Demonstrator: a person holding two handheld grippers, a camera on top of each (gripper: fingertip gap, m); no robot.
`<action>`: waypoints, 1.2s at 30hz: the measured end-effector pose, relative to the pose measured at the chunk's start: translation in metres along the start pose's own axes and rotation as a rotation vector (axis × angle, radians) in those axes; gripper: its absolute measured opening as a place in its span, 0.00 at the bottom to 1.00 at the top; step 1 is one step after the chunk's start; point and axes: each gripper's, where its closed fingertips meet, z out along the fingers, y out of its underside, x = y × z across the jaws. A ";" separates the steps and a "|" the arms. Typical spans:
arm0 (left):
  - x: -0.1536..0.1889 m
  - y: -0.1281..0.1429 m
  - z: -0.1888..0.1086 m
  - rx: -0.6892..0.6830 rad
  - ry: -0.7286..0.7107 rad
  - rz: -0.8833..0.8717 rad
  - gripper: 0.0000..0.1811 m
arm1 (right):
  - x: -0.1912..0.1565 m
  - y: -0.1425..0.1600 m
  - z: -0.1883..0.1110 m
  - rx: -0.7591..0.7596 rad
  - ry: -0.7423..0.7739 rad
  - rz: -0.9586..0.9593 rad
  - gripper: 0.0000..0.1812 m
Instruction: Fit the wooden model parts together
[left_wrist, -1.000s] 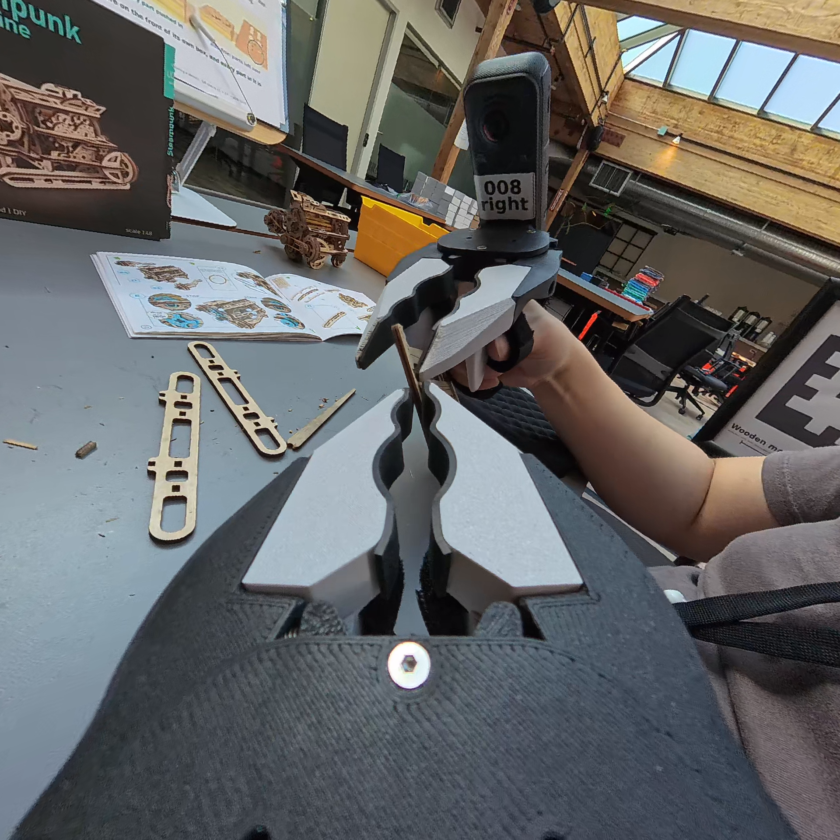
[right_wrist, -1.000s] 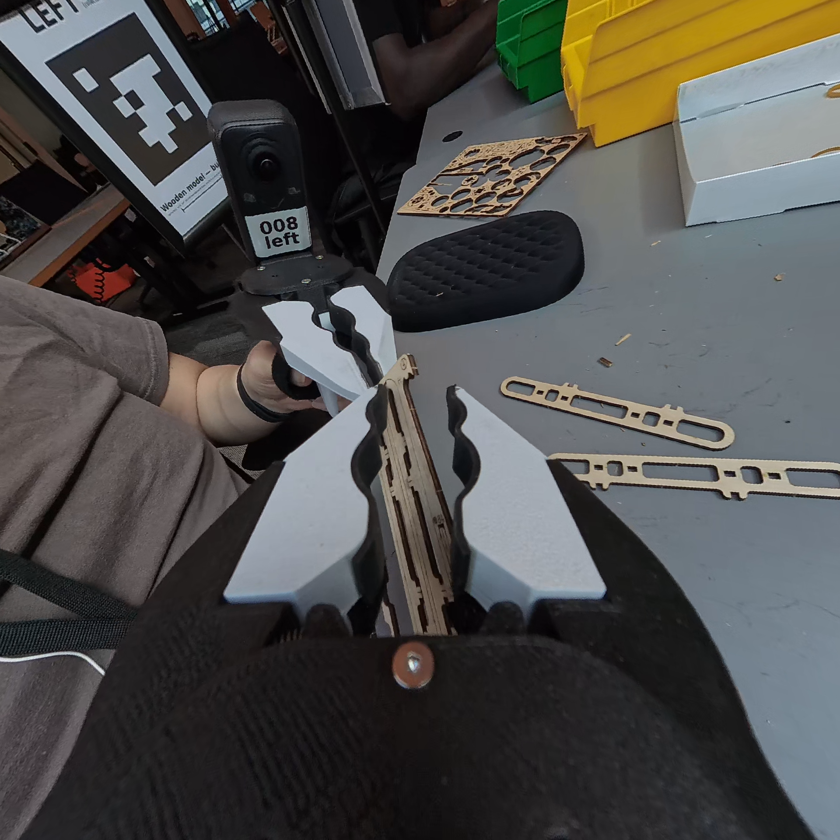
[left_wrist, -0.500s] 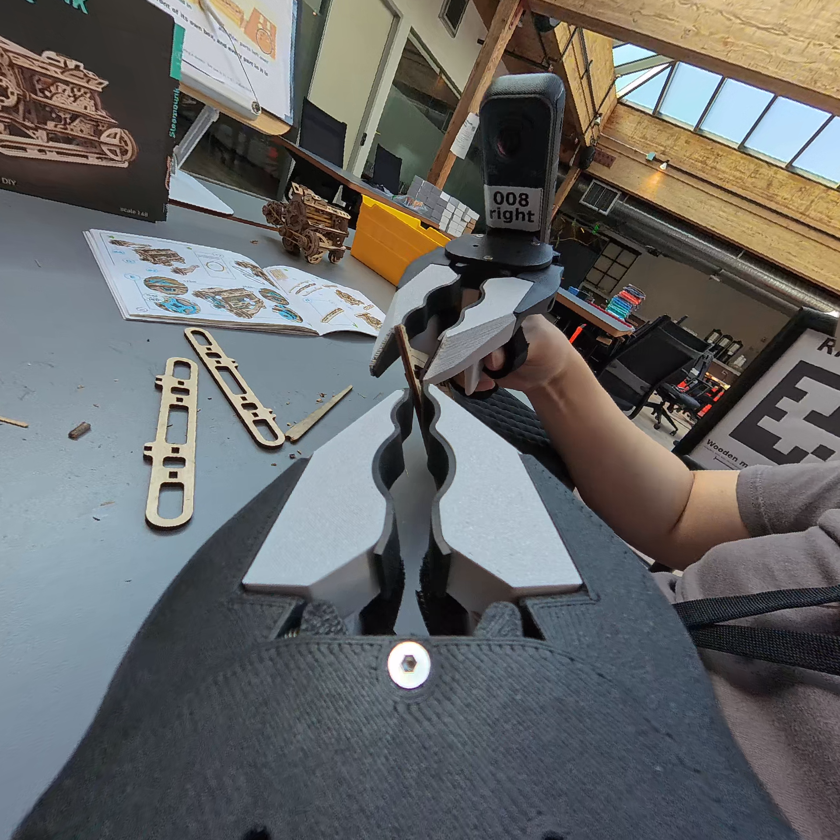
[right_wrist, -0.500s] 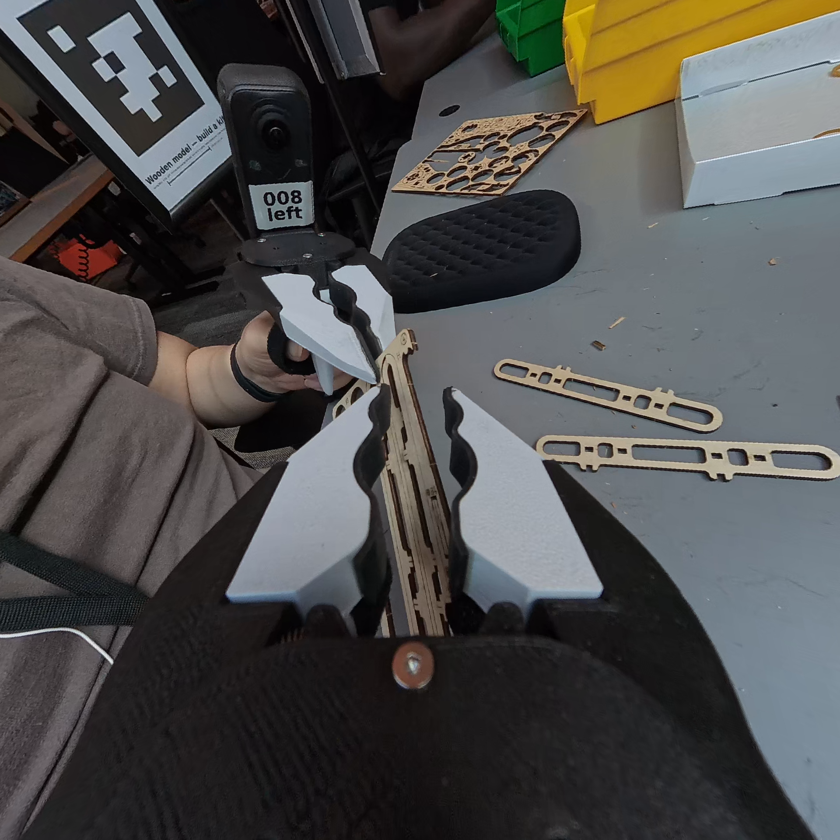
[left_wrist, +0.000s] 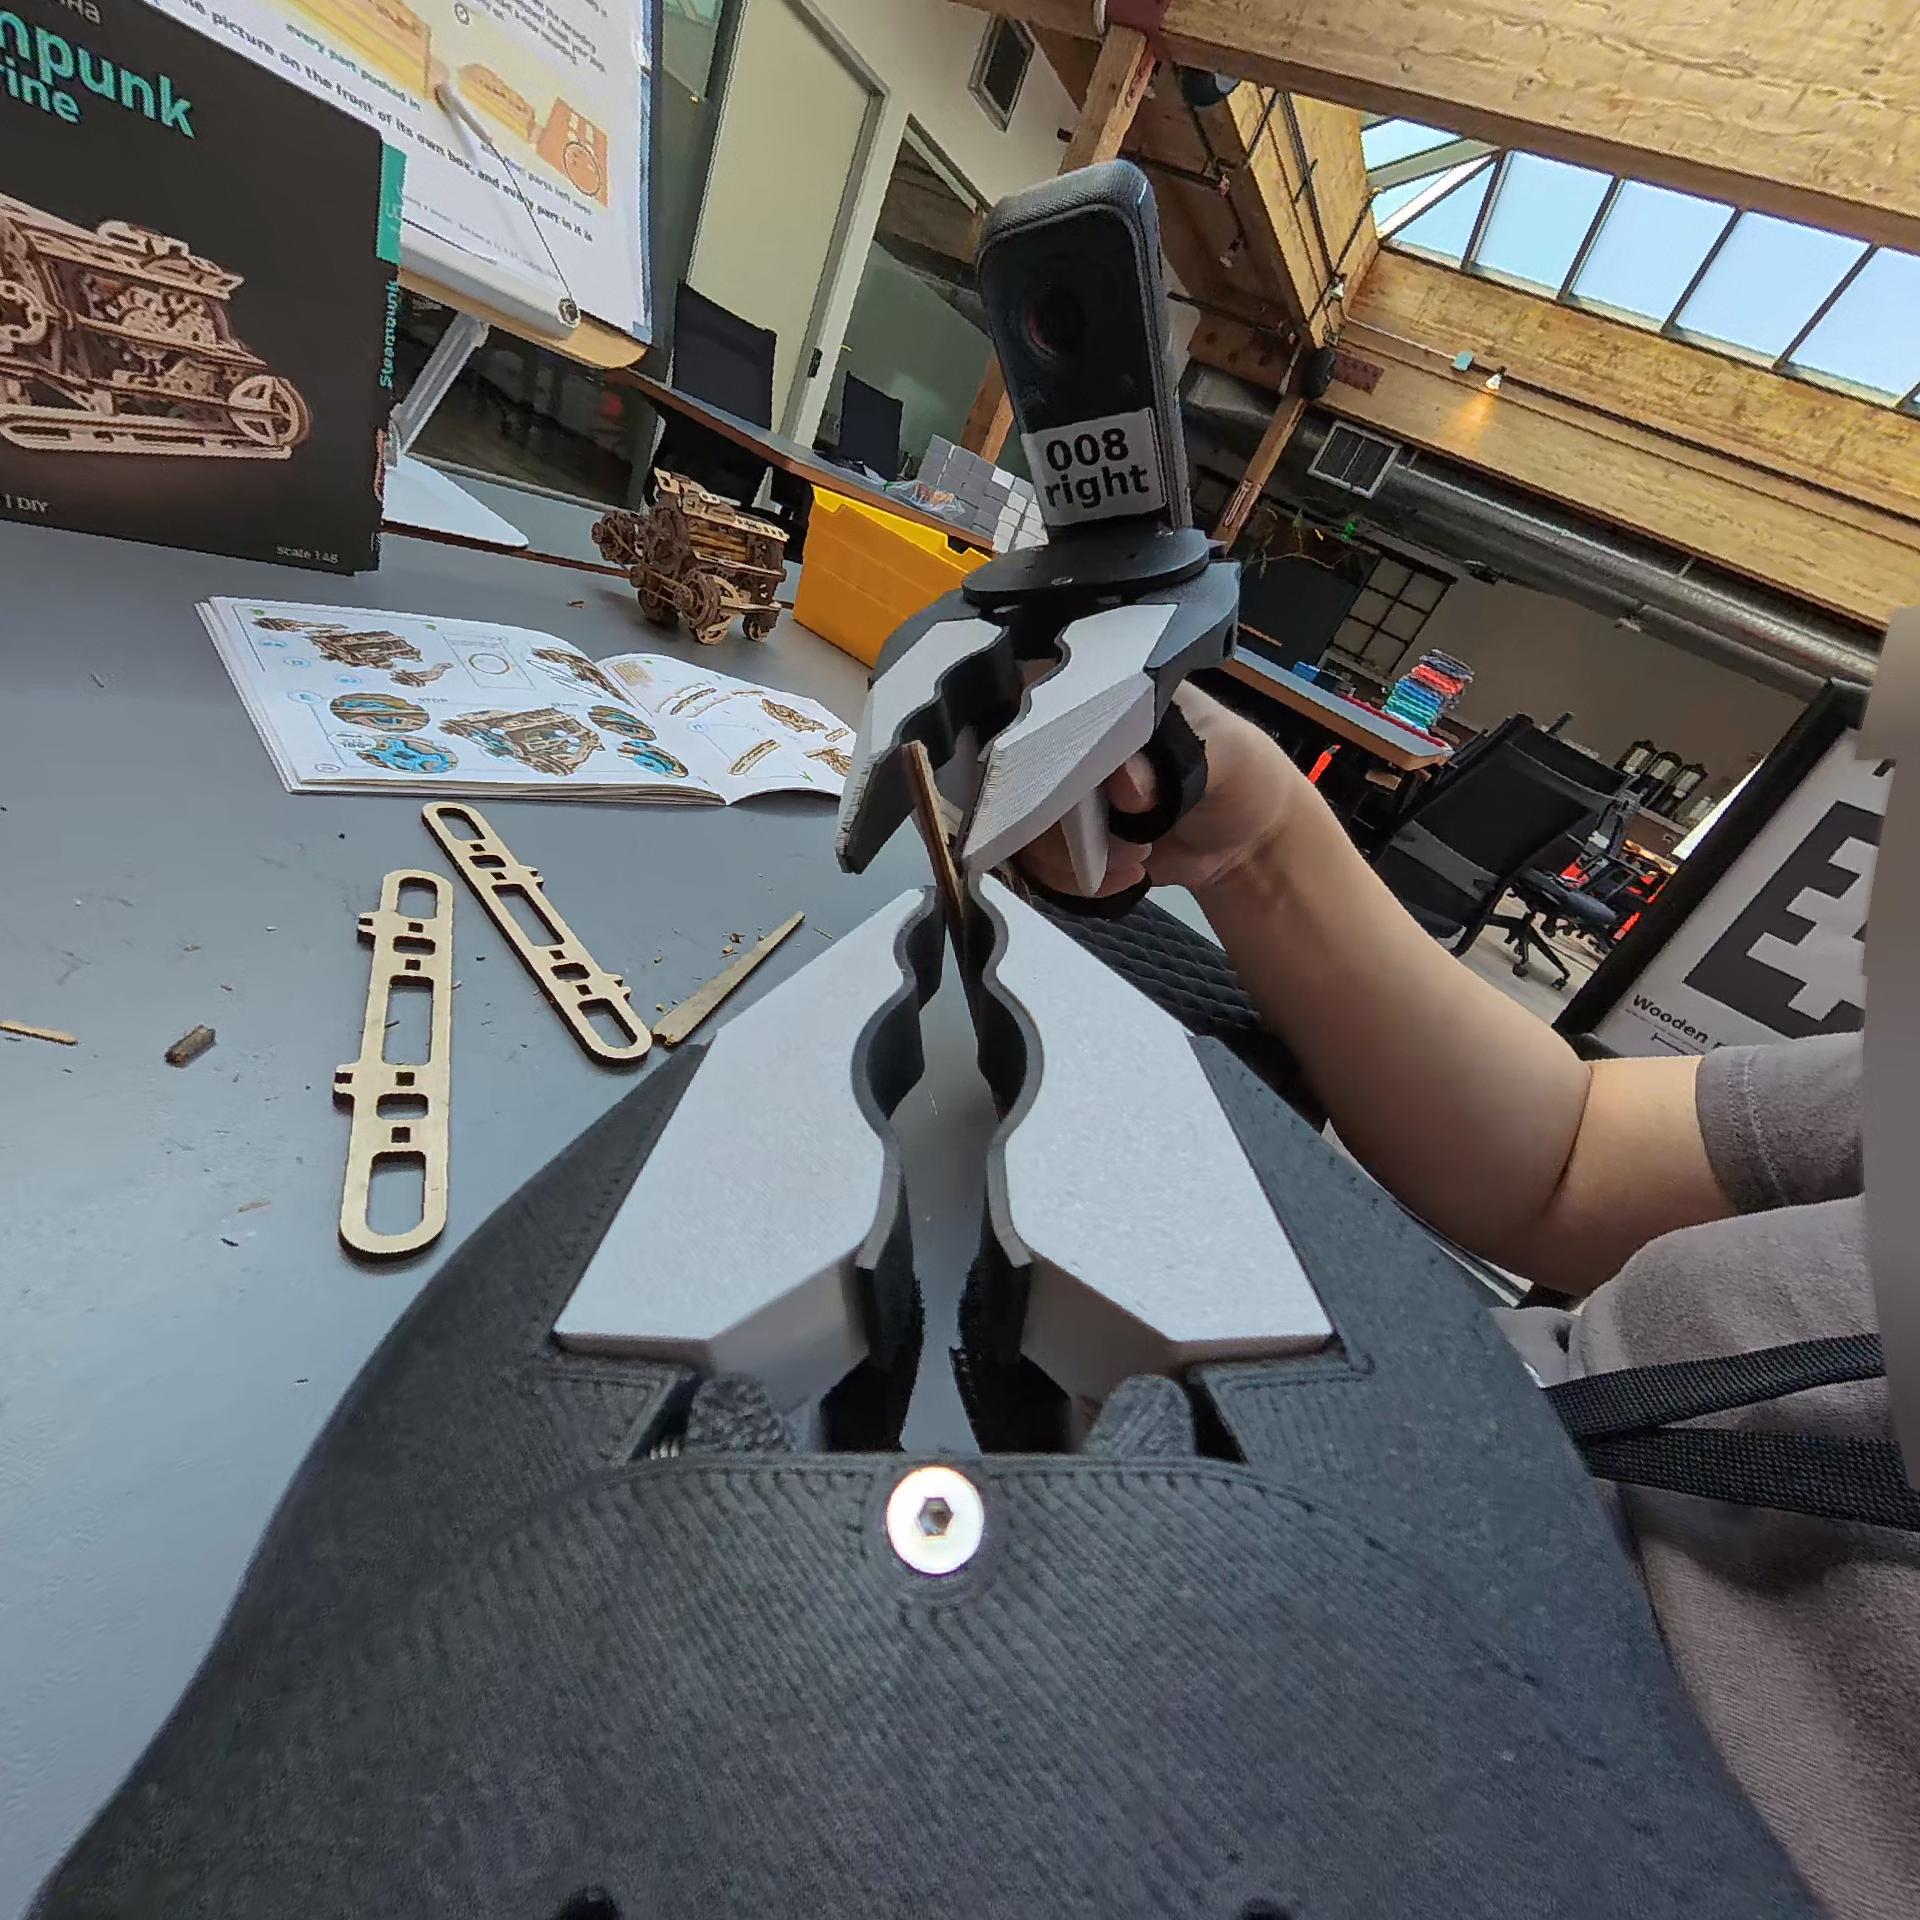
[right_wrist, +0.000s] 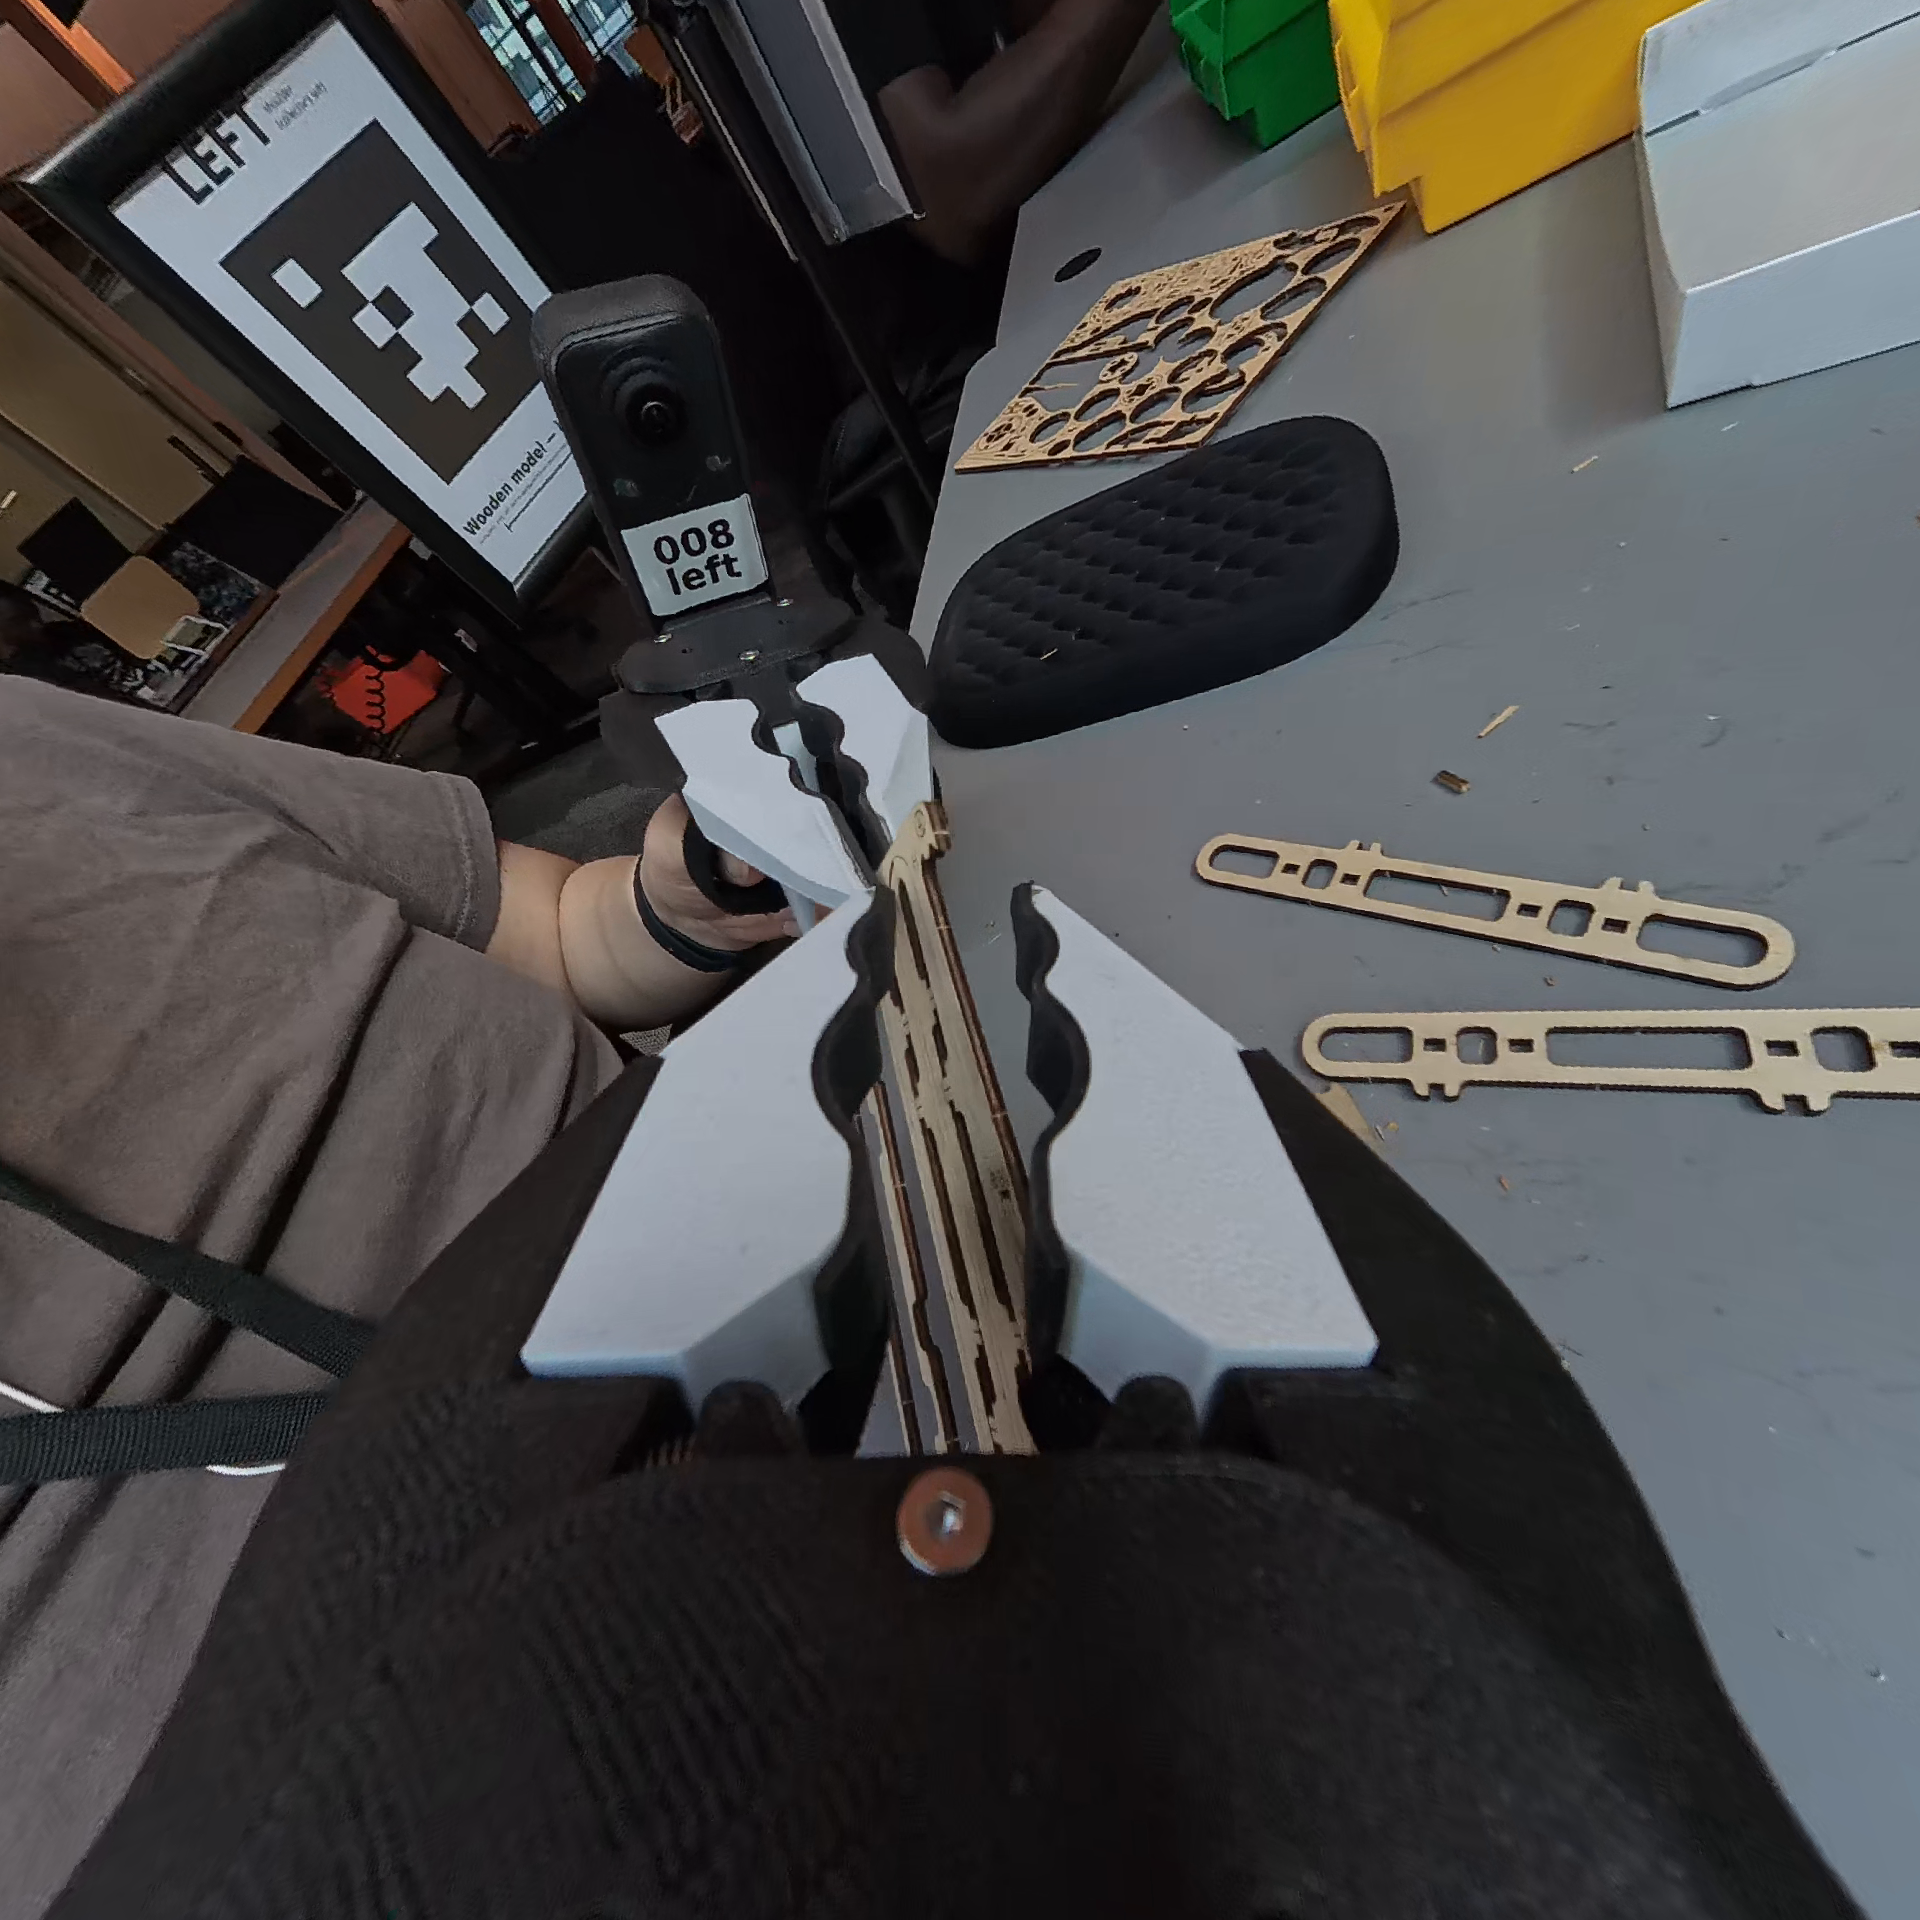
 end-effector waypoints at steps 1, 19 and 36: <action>0.000 0.000 0.000 0.000 0.000 0.001 0.00 | 0.000 0.000 0.001 -0.010 -0.001 0.003 0.10; -0.003 0.004 -0.001 -0.023 -0.015 -0.024 0.00 | 0.000 0.007 0.004 -0.039 0.035 -0.072 0.05; -0.004 -0.002 -0.002 0.018 0.046 -0.111 0.00 | 0.005 0.002 -0.020 -0.005 0.075 -0.038 0.14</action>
